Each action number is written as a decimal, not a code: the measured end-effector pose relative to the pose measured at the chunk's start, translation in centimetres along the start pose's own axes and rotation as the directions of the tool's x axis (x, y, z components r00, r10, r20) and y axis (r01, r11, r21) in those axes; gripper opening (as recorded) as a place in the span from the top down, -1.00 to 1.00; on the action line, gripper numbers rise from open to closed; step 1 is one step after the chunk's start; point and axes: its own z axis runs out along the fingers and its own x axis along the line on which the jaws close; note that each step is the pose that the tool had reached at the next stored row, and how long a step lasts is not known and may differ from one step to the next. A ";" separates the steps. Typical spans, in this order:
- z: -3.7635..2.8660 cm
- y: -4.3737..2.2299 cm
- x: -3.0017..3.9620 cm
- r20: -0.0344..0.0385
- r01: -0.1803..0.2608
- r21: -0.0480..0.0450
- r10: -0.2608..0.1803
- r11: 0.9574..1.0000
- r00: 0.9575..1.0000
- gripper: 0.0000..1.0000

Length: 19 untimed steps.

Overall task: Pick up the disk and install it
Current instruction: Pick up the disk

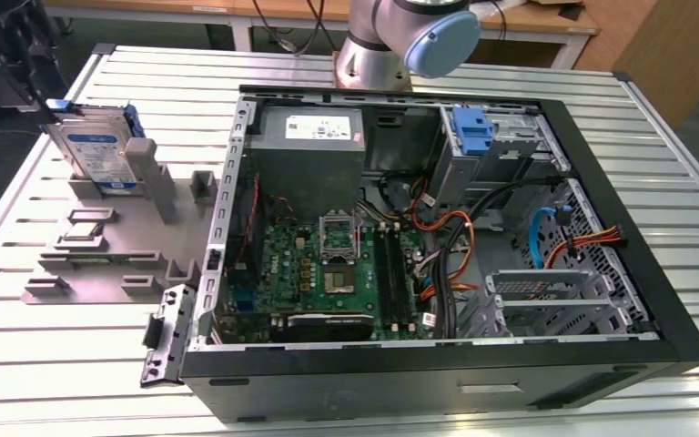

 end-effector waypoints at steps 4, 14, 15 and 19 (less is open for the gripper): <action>0.40 0.04 0.00 0.000 -0.013 0.002 0.013 1.000 1.000 -0.29; 1.55 0.19 -0.03 0.005 -0.056 0.006 0.056 0.998 0.998 -0.29; 1.66 0.21 -0.04 0.006 -0.057 0.006 0.056 0.998 0.998 -0.29; 2.08 0.28 -0.03 0.010 -0.058 0.007 0.058 0.998 0.998 -0.29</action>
